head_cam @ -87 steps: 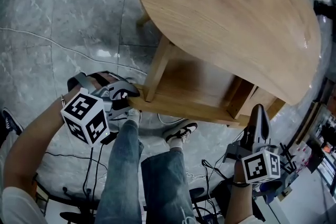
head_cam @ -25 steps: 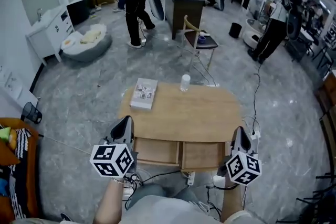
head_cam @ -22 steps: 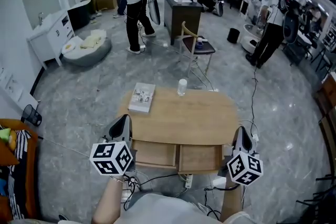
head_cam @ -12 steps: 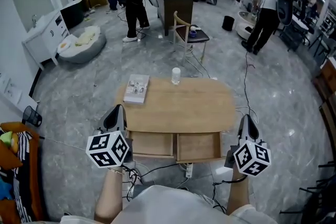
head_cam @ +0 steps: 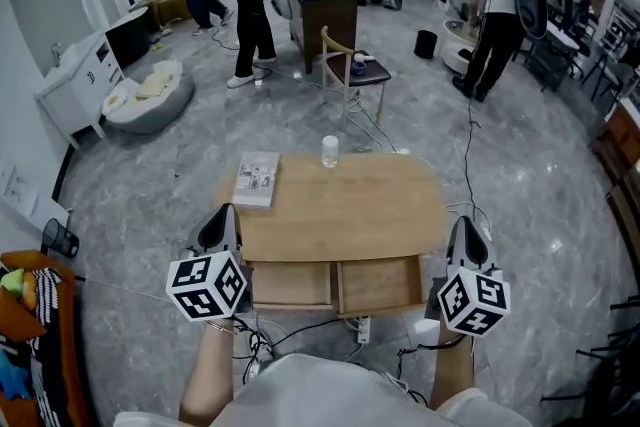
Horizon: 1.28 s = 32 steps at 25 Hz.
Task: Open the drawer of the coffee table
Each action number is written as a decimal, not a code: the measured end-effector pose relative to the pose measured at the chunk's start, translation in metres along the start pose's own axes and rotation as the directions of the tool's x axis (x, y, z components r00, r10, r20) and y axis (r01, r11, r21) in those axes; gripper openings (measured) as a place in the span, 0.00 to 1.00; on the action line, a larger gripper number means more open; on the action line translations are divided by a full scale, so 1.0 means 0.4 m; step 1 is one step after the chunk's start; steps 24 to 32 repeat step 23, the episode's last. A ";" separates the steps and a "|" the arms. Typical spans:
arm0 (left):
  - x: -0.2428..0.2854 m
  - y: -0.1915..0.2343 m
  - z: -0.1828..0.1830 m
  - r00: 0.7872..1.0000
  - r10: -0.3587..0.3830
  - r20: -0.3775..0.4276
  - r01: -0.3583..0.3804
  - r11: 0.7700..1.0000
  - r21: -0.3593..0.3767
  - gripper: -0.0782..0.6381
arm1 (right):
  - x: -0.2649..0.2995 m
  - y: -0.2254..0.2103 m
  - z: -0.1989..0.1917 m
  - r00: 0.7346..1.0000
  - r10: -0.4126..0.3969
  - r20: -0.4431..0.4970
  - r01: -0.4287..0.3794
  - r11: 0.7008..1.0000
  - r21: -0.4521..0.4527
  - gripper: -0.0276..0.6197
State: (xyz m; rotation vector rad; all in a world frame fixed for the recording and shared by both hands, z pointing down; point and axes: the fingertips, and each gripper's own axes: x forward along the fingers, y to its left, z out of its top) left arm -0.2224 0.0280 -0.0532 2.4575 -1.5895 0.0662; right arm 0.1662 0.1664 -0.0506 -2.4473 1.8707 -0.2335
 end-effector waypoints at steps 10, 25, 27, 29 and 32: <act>0.027 -0.008 -0.018 1.000 -0.021 -0.014 0.021 1.000 -0.015 0.10 | -0.002 -0.001 -0.001 1.000 -0.012 -0.021 0.012 1.000 0.001 0.04; 0.009 -0.016 -0.035 1.000 -0.014 -0.010 0.014 0.999 -0.048 0.10 | -0.020 0.000 0.003 1.000 -0.008 -0.022 0.008 1.000 -0.014 0.04; 0.009 -0.016 -0.035 1.000 -0.014 -0.010 0.014 0.999 -0.048 0.10 | -0.020 0.000 0.003 1.000 -0.008 -0.022 0.008 1.000 -0.014 0.04; 0.009 -0.016 -0.035 1.000 -0.014 -0.010 0.014 0.999 -0.048 0.10 | -0.020 0.000 0.003 1.000 -0.008 -0.022 0.008 1.000 -0.014 0.04; 0.009 -0.016 -0.035 1.000 -0.014 -0.010 0.014 0.999 -0.048 0.10 | -0.020 0.000 0.003 1.000 -0.008 -0.022 0.008 1.000 -0.014 0.04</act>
